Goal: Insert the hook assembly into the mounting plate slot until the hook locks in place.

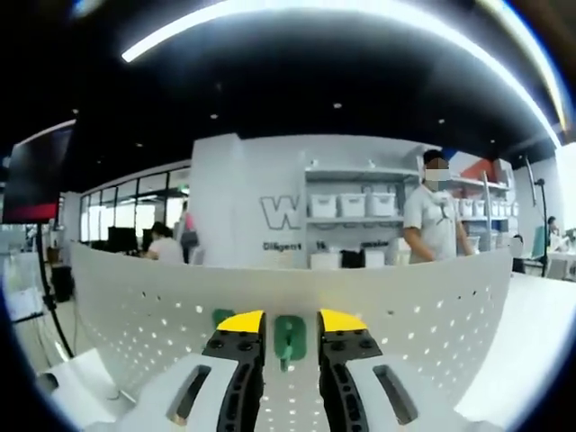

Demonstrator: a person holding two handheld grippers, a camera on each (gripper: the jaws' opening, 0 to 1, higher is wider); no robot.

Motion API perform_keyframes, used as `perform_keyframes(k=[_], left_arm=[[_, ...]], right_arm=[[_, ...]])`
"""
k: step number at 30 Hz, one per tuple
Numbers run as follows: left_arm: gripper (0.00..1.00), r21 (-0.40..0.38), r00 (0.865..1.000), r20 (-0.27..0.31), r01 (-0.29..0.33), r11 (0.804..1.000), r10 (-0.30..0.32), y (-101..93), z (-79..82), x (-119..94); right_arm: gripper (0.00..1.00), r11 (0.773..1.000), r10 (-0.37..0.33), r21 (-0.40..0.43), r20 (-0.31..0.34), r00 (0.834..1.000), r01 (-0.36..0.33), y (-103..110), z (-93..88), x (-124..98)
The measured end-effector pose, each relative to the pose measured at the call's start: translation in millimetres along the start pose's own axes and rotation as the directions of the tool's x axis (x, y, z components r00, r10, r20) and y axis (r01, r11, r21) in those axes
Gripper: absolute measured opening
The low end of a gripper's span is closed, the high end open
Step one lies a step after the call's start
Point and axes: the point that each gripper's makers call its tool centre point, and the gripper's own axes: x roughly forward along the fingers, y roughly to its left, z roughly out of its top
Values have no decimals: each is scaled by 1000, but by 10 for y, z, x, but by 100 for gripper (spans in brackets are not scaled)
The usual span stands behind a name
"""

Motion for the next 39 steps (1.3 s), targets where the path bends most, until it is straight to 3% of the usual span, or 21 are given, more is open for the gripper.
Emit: perform_keyframes(k=[3, 6, 12, 15, 19, 28, 32, 36, 39], left_arm=[[95, -5, 1000, -8, 10, 1000, -10, -33, -19, 7], [95, 2, 1000, -17, 20, 1000, -20, -71, -27, 20], [94, 1, 999, -17, 35, 999, -35, -116, -20, 20], [94, -3, 999, -21, 42, 999, -42, -136, -30, 19], [93, -9, 998, -40, 49, 999, -49, -155, -86, 30], [92, -13, 997, -62, 52, 999, -53, -158, -165, 40], [92, -15, 996, -73, 57, 998, -58, -158, -195, 43], [92, -19, 995, -83, 59, 998, -61, -156, -234, 36], [91, -27, 993, -97, 71, 997, -73, -182, -272, 28]], right_arm=[[21, 1000, 6, -5, -4, 1000, -6, 8, -11, -52], [21, 998, 29, 58, -20, 999, -28, 58, -71, -95], [21, 998, 51, 38, -62, 997, -49, 116, -211, -163], [23, 990, 118, 90, -113, 987, -108, 240, -365, -211], [22, 993, 114, 51, -137, 984, -107, 187, -532, -283], [24, 993, 115, 58, -204, 972, -105, 125, -910, -603], [25, 984, 171, -1, -269, 948, -178, 257, -1142, -819], [26, 971, 233, 19, -298, 926, -238, 435, -1306, -1068], [28, 945, 303, -11, -341, 890, -326, 623, -1441, -1257]])
